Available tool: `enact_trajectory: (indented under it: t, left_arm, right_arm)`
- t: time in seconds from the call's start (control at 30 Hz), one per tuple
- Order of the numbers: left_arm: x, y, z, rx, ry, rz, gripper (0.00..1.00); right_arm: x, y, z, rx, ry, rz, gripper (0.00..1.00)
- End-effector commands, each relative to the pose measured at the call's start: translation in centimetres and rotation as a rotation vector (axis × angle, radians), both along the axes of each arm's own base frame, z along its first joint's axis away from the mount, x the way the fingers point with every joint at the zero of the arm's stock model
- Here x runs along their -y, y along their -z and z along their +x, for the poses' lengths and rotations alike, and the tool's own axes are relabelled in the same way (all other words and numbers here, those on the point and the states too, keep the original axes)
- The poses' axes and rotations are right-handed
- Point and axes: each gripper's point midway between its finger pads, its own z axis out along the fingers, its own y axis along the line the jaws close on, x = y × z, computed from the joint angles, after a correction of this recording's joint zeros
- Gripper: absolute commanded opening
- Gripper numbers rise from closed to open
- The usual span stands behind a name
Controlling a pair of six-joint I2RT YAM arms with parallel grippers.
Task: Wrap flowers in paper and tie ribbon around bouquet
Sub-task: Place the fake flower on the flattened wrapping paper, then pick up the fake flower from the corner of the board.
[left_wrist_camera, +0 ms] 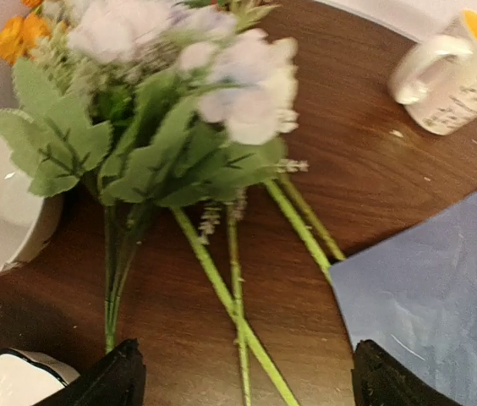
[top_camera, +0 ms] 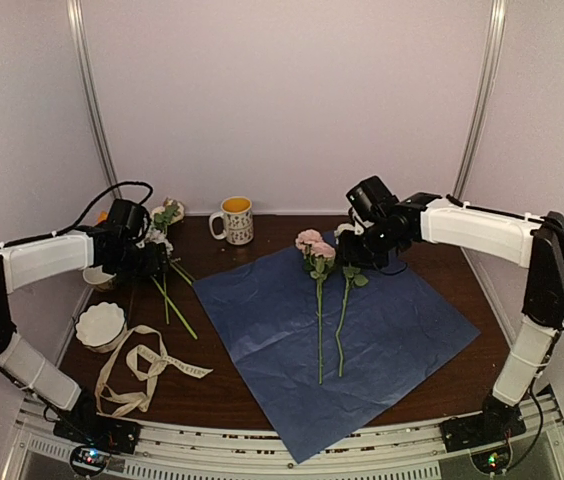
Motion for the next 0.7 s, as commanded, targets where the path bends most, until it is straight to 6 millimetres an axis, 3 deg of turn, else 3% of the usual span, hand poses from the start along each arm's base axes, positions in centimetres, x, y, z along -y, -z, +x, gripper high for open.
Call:
enact_trajectory:
  t: [0.0,0.17,0.27,0.33,0.53,0.67]
  left_arm:
    - [-3.0,3.6,0.5,-0.072,-0.119,0.012,0.82]
    - [-6.5,3.3,1.0,-0.091,-0.199,0.219,0.59]
    - [-10.0,2.2,0.5,-0.115,-0.281,0.425,0.59]
    - [-11.2,2.5,0.4,-0.147,-0.292,0.48,0.62]
    - [-9.2,8.0,0.8,-0.289,-0.15,0.39,0.63]
    - [-9.2,7.9,0.9,-0.276,-0.154,0.389,0.6]
  right_arm:
    - [0.3,-1.9,-1.5,0.061,-0.031,-0.03,0.47]
    - [0.1,-1.4,-2.7,0.046,-0.073,-0.056,0.47]
    - [0.1,-0.9,-3.1,0.034,-0.08,-0.057,0.47]
    - [-0.2,-0.7,-3.2,0.026,-0.09,-0.052,0.47]
    - [0.2,-1.2,-3.3,0.031,-0.102,-0.082,0.48]
    - [0.2,-1.6,-3.5,0.031,-0.11,-0.08,0.48]
